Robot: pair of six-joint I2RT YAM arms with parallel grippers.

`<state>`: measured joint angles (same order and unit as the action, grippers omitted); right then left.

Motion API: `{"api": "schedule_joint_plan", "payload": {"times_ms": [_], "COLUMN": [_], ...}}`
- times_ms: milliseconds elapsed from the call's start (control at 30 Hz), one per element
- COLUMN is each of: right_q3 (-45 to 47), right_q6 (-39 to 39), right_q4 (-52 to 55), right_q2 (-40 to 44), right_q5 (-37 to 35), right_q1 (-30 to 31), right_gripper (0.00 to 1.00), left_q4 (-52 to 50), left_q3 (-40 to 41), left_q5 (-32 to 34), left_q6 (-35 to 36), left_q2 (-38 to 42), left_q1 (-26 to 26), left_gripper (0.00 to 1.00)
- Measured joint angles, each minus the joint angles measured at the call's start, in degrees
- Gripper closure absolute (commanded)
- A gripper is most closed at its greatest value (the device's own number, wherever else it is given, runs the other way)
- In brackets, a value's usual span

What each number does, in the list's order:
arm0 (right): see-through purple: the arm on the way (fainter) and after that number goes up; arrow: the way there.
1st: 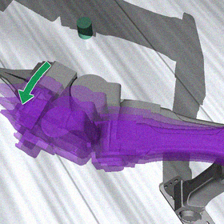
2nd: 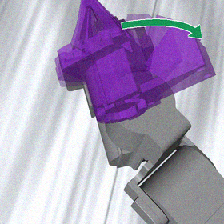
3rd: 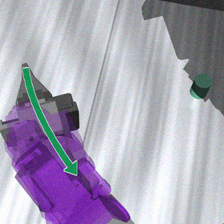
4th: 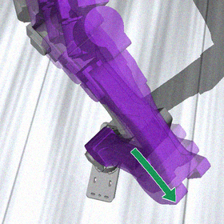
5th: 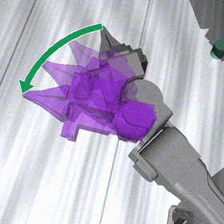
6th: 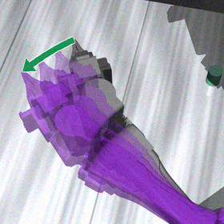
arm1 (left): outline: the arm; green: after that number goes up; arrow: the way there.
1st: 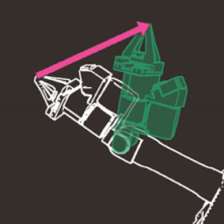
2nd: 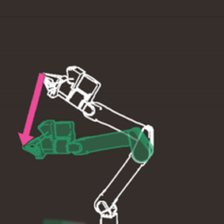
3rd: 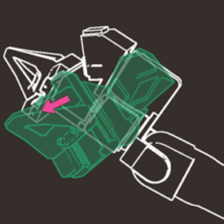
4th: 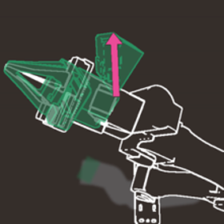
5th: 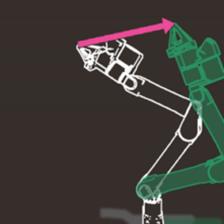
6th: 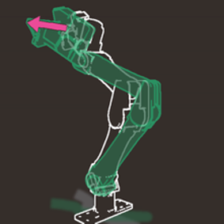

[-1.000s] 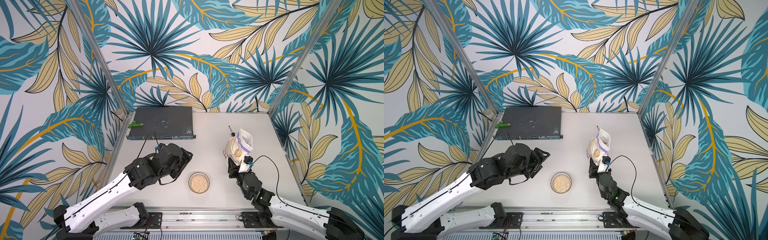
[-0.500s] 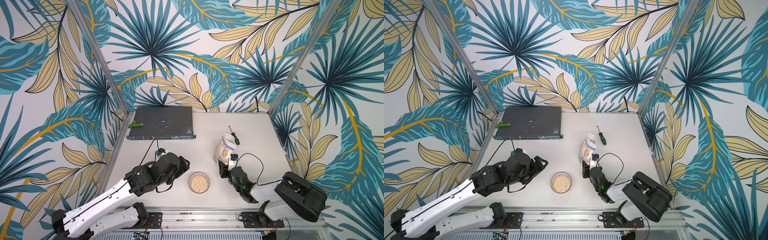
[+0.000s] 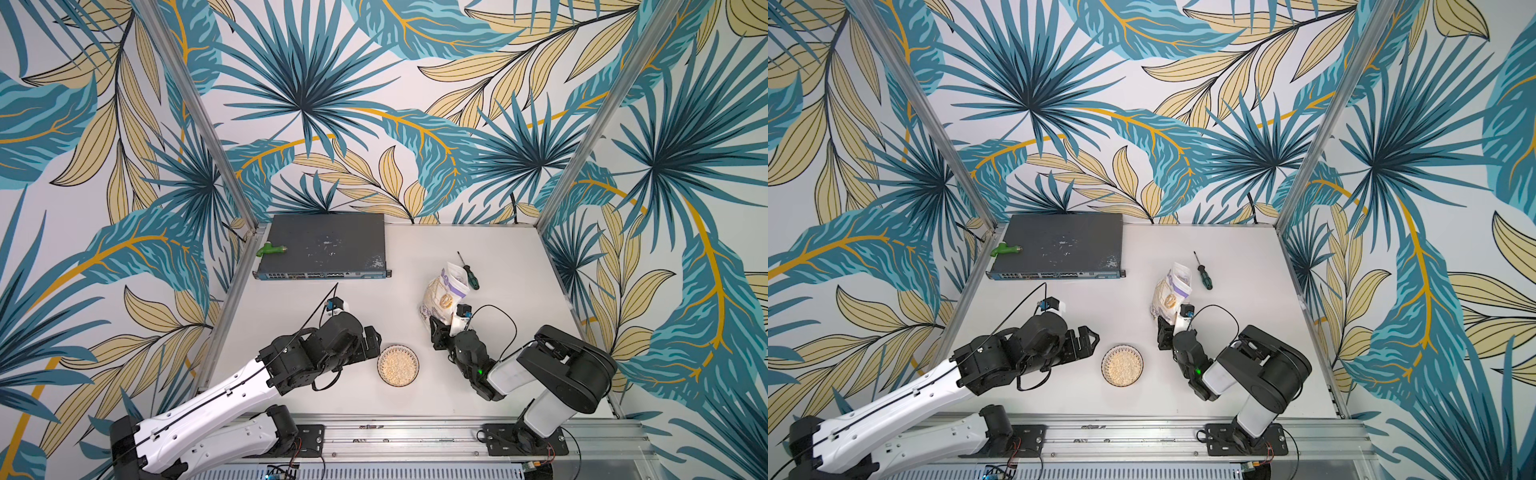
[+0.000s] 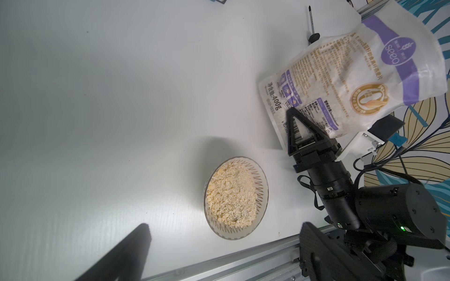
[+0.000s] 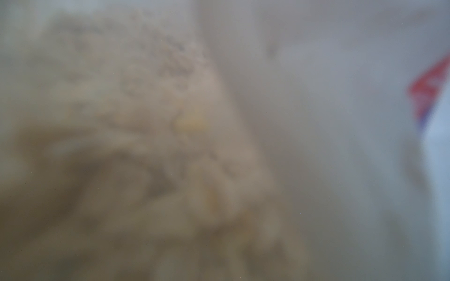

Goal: Pour the oats into the breakfast bowl
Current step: Place the oats bag at the center of the board.

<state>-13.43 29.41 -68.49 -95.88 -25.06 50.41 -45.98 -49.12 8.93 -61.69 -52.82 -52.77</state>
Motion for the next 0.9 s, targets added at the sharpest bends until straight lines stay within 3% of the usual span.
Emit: {"api": "schedule_joint_plan", "payload": {"times_ms": [500,667,767,900], "right_q3": [1.66,2.54,2.36,0.13], "right_q6": [0.57,0.59,0.66,0.87], "right_q4": [3.39,11.69,20.7,33.9], "right_q2": [-0.09,10.95,23.02,38.18], "right_q5": [-2.08,-1.77,0.04,3.96], "right_q1": [3.43,3.91,4.04,4.17], "right_gripper": [0.21,0.18,0.01,0.0], "left_q4": [1.86,2.58,2.64,3.19], "left_q3": [2.49,2.49,2.47,2.47], "left_q5": [-0.85,-1.22,-1.25,-1.49], "left_q6": [0.76,1.99,2.91,4.79], "left_q2": [0.02,0.02,0.02,0.0], "left_q1": [0.0,0.0,0.0,0.0], "left_gripper": [0.01,0.0,0.0,0.0]}}
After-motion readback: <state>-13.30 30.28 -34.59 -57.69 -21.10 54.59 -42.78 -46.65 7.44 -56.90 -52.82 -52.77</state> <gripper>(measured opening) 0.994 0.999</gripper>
